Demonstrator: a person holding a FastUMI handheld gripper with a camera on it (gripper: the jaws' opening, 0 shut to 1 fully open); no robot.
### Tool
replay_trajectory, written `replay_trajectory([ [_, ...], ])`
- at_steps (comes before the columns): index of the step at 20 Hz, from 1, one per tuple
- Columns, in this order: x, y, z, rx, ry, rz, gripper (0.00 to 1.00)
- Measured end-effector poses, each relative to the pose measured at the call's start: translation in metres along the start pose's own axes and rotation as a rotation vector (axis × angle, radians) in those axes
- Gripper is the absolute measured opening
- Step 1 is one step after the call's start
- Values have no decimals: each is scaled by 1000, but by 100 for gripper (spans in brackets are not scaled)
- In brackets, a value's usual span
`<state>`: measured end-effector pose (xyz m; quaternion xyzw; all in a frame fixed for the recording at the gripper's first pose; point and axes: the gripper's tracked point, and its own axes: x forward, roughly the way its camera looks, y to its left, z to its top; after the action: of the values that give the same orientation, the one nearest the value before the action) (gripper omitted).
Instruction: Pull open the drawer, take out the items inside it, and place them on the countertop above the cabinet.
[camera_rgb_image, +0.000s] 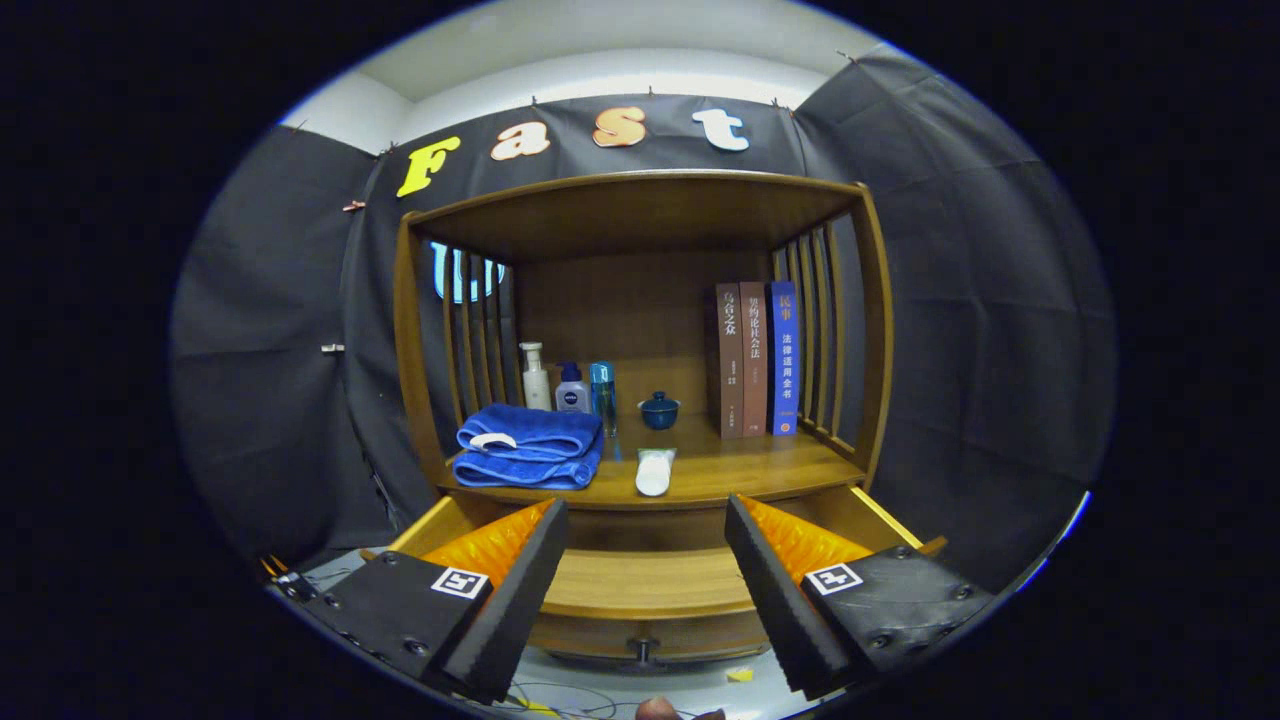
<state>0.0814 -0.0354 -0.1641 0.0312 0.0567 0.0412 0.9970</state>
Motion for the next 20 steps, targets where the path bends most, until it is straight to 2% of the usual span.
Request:
replay_trajectory([
  [3, -16, -1, -33, -75, -55, -43, 99],
  [8, -25, -1, -123, -41, 23, -71, 100],
  [11, -21, -3, -154, -42, 50, -79, 100],
  [15, -5, 3, -161, -83, 43, -59, 100],
  [20, 4, 12, -161, -63, 53, -40, 100],
])
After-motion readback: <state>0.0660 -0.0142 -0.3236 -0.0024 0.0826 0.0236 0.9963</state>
